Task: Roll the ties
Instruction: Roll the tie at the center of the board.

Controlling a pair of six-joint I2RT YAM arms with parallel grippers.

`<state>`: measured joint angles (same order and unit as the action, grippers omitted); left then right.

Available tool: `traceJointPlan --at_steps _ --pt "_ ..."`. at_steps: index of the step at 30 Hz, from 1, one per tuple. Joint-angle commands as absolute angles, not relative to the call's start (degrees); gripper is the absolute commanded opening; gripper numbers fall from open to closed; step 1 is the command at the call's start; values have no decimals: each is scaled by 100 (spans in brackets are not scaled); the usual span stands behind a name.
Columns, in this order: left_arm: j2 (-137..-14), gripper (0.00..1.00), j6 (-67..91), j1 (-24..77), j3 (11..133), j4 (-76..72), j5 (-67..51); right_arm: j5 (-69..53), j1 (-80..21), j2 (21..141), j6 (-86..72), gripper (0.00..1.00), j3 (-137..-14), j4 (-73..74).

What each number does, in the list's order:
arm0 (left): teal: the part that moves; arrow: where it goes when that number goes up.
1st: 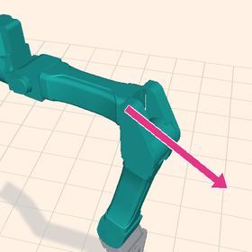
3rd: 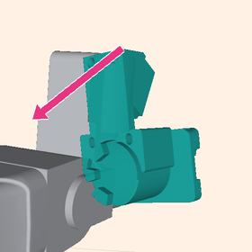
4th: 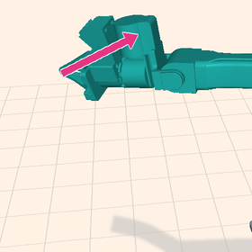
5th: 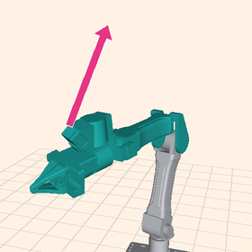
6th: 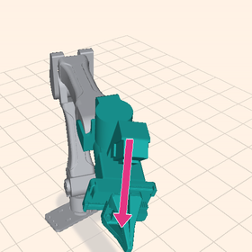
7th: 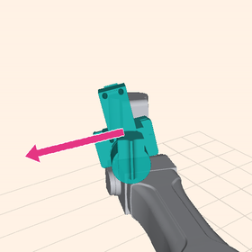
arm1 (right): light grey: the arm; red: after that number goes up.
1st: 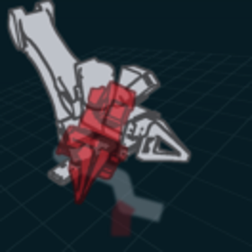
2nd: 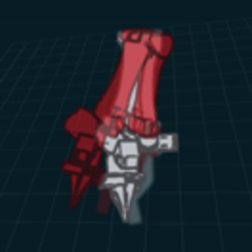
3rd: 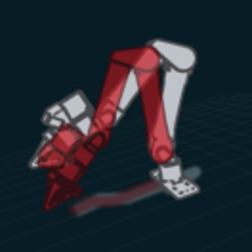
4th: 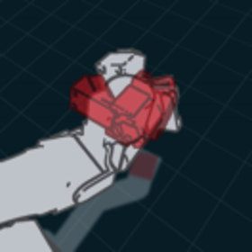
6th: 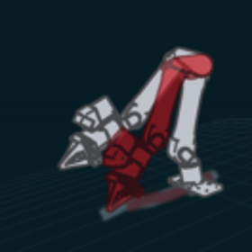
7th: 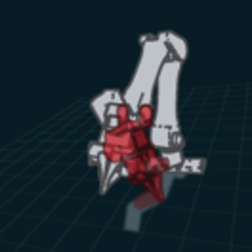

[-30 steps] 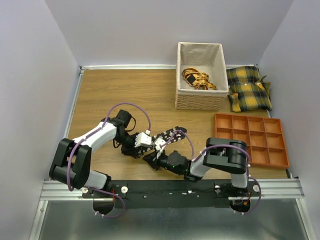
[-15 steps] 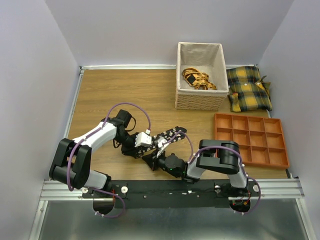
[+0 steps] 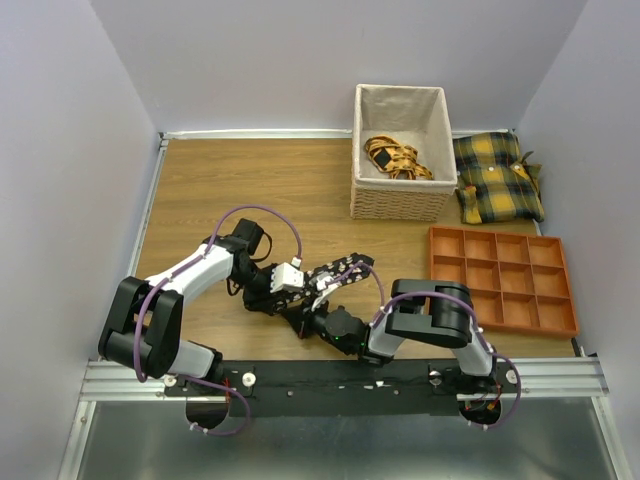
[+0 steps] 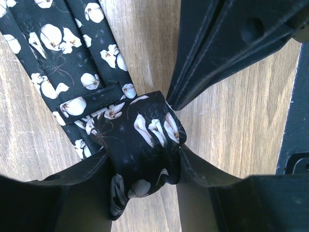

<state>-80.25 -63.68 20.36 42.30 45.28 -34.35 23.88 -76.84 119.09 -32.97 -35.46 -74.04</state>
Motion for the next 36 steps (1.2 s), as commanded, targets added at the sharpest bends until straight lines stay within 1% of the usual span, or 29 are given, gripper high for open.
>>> traceJointPlan --at_steps 1,5,11,17,20,22,25,27,32,36 --pt "-7937 55 -6302 2048 4140 4412 -3375 2778 -7576 12032 -3788 8 -3682 -7559" --pt "-7928 61 -6109 2048 4148 4377 -3392 2531 -7541 12094 -3647 8 -4078 -7375" --pt "-7893 67 -5872 2109 4078 4272 -3375 2470 -7497 12217 -3902 7 -4174 -7313" --pt "-7866 67 -5591 2118 4052 4175 -3375 2645 -7488 12191 -4078 7 -4008 -7198" --pt "-7857 67 -5467 2118 4061 4113 -3375 2602 -7480 12234 -4192 7 -4095 -6901" --pt "-7875 66 -5309 2118 4095 4035 -3401 2523 -7471 12305 -4192 7 -4270 -6627" --pt "-7866 57 -5238 2118 4166 4043 -3393 2531 -7471 12252 -4210 7 -4123 -6820" --pt "-7814 53 -5238 2109 4105 3999 -3314 2619 -7471 12121 -4140 9 -3947 -6908" --pt "-7699 51 -5230 2109 3964 3859 -3050 2611 -7471 11542 -3903 16 -3385 -6944" --pt "-7655 50 -5080 2109 3841 3639 -2778 2128 -7471 10786 -3805 25 -3086 -6331"
